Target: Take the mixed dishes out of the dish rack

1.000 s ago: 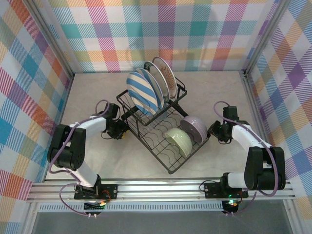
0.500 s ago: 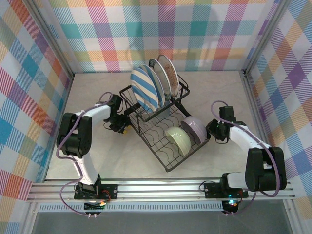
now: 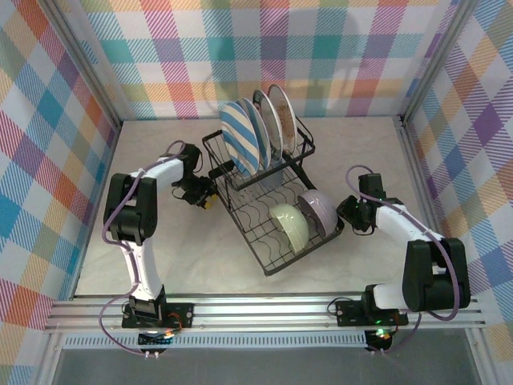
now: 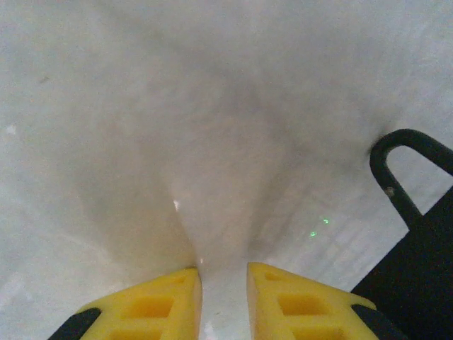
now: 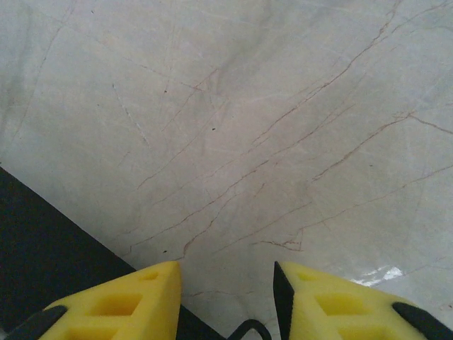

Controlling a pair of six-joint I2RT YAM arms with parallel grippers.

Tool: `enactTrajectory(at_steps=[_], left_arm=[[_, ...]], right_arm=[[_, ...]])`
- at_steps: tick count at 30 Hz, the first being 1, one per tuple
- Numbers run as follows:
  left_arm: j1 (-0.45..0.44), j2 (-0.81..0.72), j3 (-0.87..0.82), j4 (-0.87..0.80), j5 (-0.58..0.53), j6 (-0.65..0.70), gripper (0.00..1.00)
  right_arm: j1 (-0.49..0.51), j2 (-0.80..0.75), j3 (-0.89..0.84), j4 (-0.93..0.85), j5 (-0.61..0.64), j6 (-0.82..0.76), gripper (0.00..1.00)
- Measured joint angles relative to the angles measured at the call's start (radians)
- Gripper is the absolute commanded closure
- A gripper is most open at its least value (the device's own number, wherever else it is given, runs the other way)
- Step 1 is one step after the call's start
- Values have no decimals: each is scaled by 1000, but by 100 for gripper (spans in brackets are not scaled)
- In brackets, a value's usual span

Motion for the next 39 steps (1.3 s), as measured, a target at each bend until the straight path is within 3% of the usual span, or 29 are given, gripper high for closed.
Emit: enactTrajectory(at_steps=[12,20,25,27,30,39], left_arm=[[13,151,225,31,34,23,75],[63,171,244,187,35,32,72],[134,134,211,223,23,55,66],[167,90,179,216,12,74,61],[202,16,154,187,-9,102,46],[239,-322,47,111,-52,220,3]], right_arm=[[6,34,50,-75,18,3,54],[10,111,186,-219,96,3,46],[-54,120,275,-278,123,-8,36],[-89,120,310,-301,134,-20,32],[-120,110,371,-333,153,-50,27],[-105,-19,622,-392,130,-133,14]])
